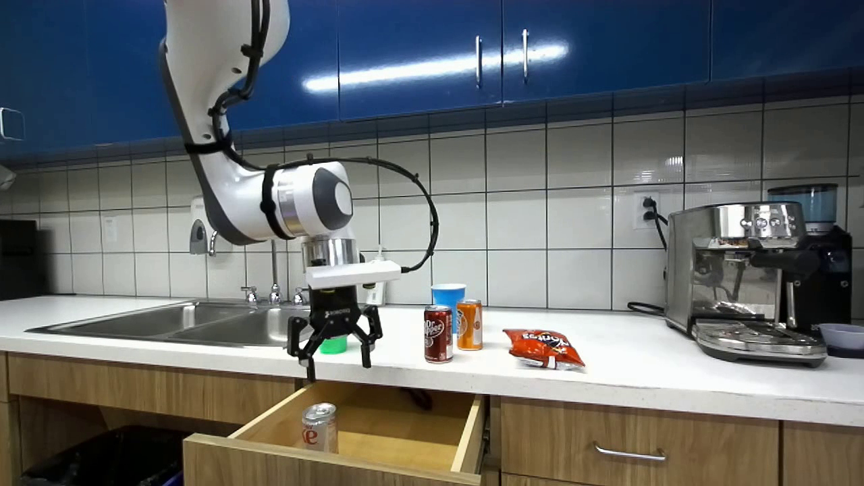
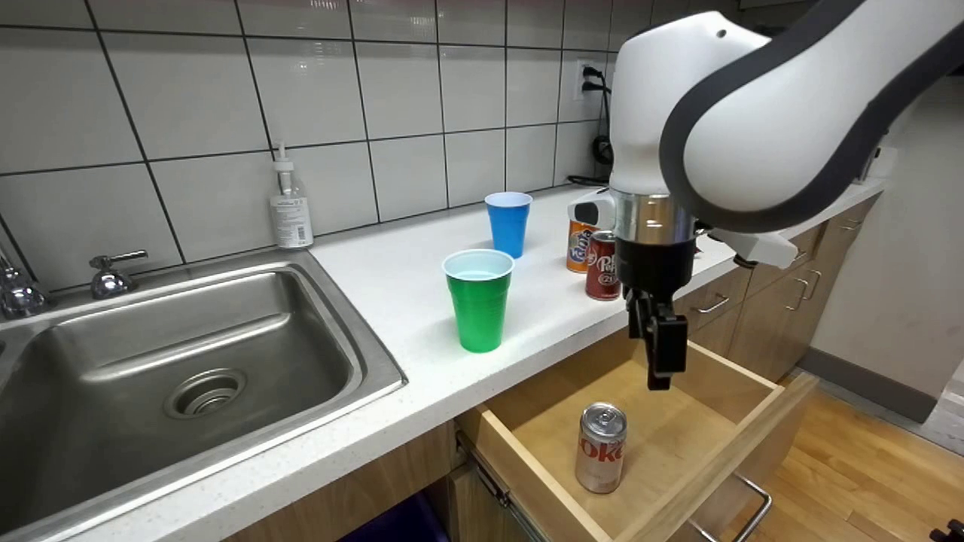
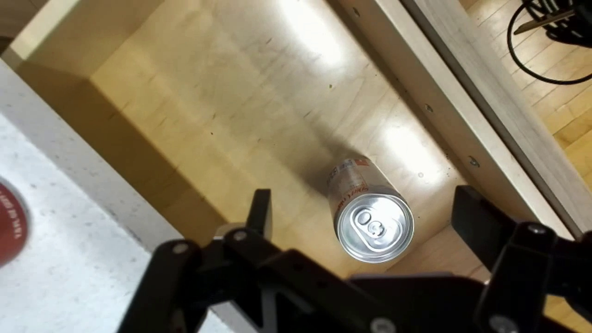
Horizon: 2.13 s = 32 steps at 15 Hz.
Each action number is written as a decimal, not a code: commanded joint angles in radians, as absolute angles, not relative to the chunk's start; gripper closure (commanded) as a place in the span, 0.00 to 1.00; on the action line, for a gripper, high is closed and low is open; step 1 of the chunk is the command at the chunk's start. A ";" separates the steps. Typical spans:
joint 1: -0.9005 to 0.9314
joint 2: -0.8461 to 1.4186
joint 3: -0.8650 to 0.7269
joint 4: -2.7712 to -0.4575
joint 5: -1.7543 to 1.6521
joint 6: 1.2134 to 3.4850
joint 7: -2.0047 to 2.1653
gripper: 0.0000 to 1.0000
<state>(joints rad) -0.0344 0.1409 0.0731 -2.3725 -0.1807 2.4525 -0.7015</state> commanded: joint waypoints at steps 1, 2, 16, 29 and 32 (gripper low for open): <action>-0.048 0.074 0.049 -2.330 -0.111 2.330 -0.746 0.00; -0.049 0.069 0.039 -2.311 -0.093 2.311 -0.741 0.00; -0.045 0.194 -0.033 -2.001 -0.013 2.222 -0.401 0.00; -0.059 0.313 -0.066 -1.789 0.002 2.098 -0.100 0.00; -0.070 0.312 -0.074 -1.777 0.000 2.087 -0.101 0.00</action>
